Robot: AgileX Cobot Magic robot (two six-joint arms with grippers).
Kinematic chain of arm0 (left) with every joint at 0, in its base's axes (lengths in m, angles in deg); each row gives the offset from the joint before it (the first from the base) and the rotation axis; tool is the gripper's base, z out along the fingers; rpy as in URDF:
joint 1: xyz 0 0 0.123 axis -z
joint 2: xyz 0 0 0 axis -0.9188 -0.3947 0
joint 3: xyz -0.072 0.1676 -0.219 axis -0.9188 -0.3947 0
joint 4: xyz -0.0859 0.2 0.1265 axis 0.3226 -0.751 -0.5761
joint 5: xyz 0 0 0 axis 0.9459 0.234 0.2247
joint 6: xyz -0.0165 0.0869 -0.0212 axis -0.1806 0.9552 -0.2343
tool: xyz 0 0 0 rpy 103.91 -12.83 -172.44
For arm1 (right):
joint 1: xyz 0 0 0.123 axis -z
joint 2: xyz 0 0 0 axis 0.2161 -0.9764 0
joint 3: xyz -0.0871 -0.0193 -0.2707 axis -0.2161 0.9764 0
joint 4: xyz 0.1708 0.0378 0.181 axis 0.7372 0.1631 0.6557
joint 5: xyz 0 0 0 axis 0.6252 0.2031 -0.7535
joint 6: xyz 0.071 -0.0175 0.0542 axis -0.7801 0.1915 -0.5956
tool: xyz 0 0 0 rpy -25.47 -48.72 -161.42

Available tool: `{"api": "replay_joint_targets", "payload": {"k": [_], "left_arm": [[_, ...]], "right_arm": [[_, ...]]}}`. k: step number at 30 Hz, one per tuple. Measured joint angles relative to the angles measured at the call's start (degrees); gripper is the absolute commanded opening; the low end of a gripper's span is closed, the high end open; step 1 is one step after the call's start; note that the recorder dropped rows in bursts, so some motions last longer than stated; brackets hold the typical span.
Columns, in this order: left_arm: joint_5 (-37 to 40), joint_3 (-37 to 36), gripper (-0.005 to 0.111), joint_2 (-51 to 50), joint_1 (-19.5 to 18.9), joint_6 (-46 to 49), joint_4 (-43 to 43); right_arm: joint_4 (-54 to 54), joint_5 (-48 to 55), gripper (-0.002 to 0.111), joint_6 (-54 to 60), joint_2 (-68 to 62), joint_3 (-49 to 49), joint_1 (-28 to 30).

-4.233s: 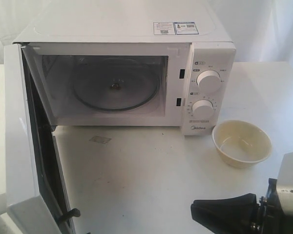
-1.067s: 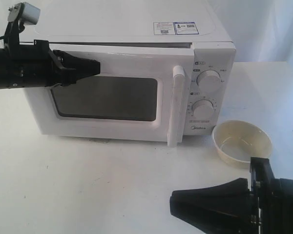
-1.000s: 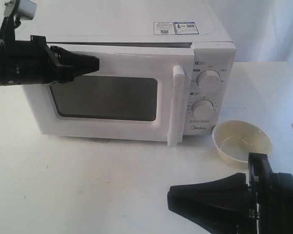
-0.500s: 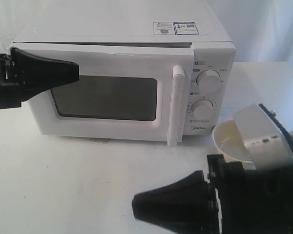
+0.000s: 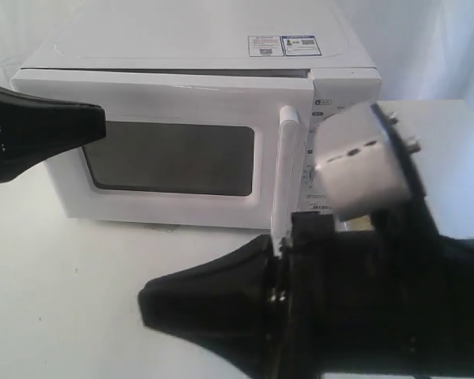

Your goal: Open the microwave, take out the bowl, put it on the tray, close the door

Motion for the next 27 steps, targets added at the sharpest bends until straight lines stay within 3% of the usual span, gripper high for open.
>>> {"api": "replay_joint_targets", "payload": {"k": [5, 11, 13, 18, 20, 22, 27], "left_arm": [[0.75, 0.00, 0.000, 1.71, 0.00, -0.48, -0.45], [0.96, 0.00, 0.000, 2.11, 0.00, -1.31, -1.77], [0.96, 0.00, 0.000, 2.11, 0.00, -1.64, -2.54], [0.96, -0.08, 0.000, 2.11, 0.00, -3.14, -4.31], [0.96, -0.37, 0.000, 2.32, 0.00, -3.49, -4.43], [0.96, -1.13, 0.000, 2.44, 0.00, -3.72, -4.52], [-1.04, -2.04, 0.000, 2.44, 0.00, -3.92, -4.66]], "right_arm": [[0.00, -9.70, 0.000, -0.55, -5.01, -3.08, -9.72], [-0.22, -35.31, 0.000, -1.09, -11.15, -8.23, -15.46], [-5.04, -46.17, 0.000, -6.79, -12.31, -9.12, -15.69], [-35.08, -67.61, 0.000, -41.72, -14.46, -6.04, -15.82], [-41.67, -73.98, 0.000, -50.75, -16.10, -4.36, -15.82], [-46.43, -82.01, 0.000, -57.64, -20.31, -2.89, -15.82], [-48.52, -94.78, 0.000, -61.79, -31.35, -2.41, -15.82]]}}
